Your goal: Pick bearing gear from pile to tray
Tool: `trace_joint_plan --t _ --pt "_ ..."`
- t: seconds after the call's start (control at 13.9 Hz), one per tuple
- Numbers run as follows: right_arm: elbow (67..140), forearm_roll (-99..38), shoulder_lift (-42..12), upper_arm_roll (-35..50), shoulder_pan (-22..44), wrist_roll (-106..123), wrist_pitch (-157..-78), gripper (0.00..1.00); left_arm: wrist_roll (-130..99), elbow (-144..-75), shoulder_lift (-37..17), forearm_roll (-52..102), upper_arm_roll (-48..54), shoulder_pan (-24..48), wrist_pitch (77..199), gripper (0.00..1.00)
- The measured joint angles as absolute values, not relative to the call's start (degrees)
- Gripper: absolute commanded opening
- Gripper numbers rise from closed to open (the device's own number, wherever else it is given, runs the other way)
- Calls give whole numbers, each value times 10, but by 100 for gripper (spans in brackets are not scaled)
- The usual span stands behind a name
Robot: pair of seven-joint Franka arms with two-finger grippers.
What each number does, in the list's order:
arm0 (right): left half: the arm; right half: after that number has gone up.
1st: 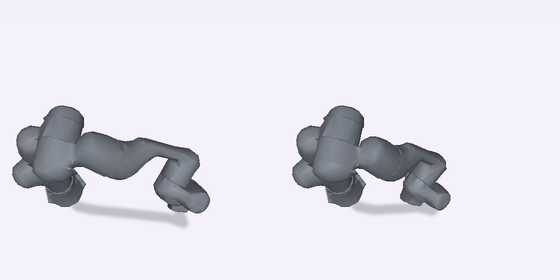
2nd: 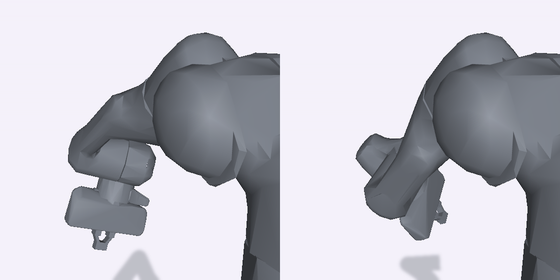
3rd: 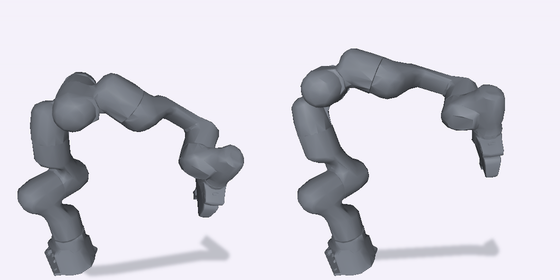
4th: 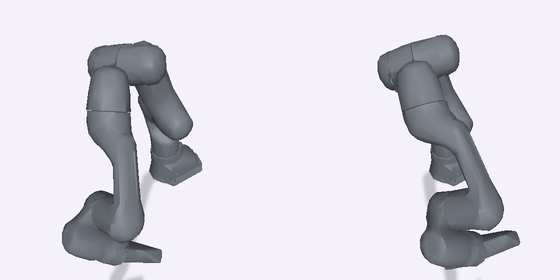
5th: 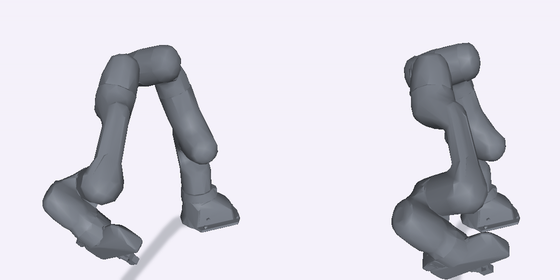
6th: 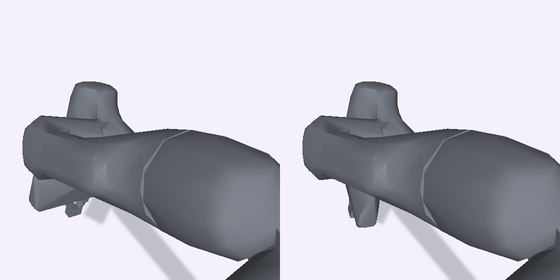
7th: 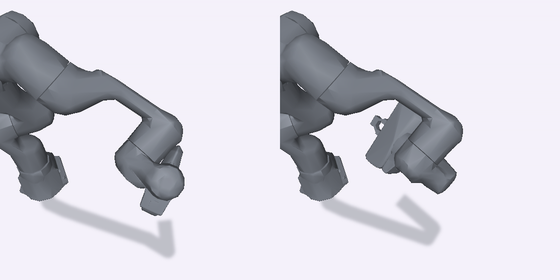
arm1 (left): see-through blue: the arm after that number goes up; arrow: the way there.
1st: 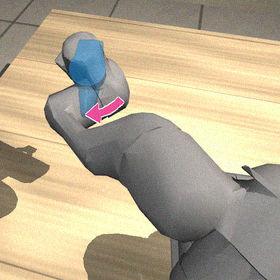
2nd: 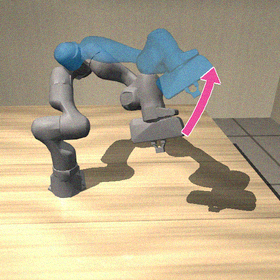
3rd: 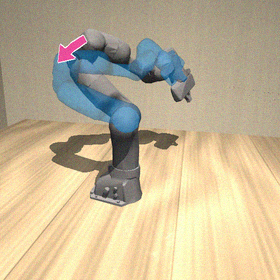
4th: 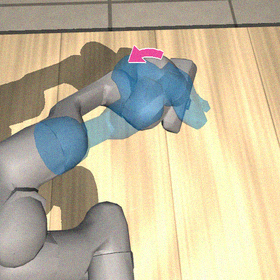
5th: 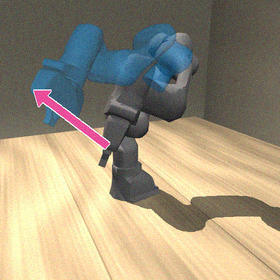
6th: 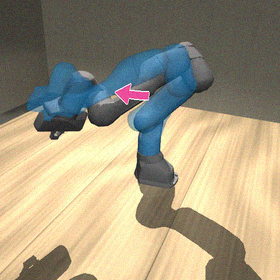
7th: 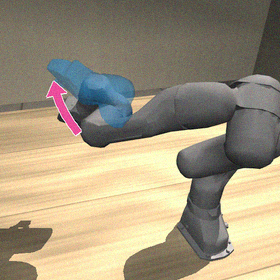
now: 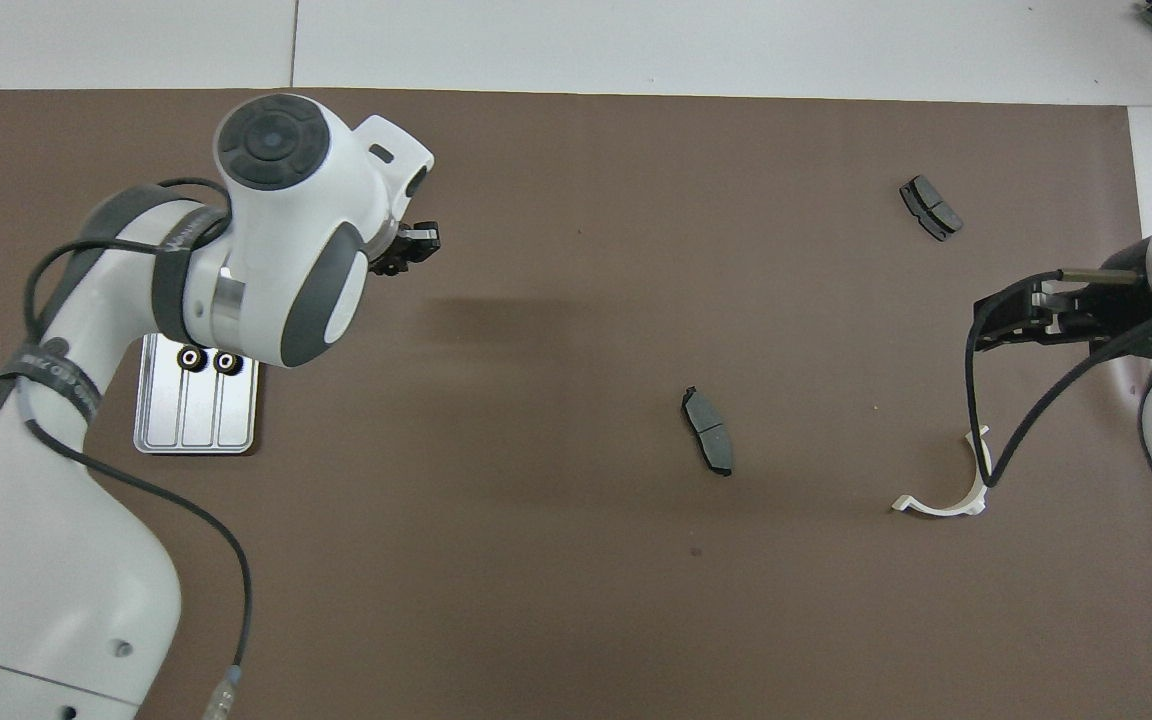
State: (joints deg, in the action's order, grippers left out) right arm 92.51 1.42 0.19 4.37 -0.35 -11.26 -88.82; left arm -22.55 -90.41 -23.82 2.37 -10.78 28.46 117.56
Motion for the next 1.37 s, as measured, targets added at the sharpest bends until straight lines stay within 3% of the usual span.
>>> trace_joint_plan --t 0.36,0.72,0.79,0.86,0.93,1.15,1.22,1.37 --pt "938 14 9 46 -3 -119 -893 100 -9 -1055 -135 28 -109 171 1173 0" --pt "941 14 9 46 -3 -119 -910 100 111 -1206 -81 29 -109 114 1256 0" --pt "942 14 9 46 -3 -119 -911 100 125 -1230 -73 29 -109 107 1271 4" --pt "942 14 9 46 -4 -119 -911 100 138 -1251 -66 29 -109 99 1283 9" --pt "942 14 9 46 -4 -119 -911 100 147 -1265 -60 29 -109 92 1291 21" --pt "942 14 9 46 -3 -119 -911 100 159 -1277 -51 29 -109 79 1298 82" --pt "942 14 9 46 -3 -119 -911 100 159 -1277 -49 29 -109 78 1298 94" --pt "942 14 9 46 -3 -119 -911 100 159 -1275 -47 29 -108 78 1306 100"
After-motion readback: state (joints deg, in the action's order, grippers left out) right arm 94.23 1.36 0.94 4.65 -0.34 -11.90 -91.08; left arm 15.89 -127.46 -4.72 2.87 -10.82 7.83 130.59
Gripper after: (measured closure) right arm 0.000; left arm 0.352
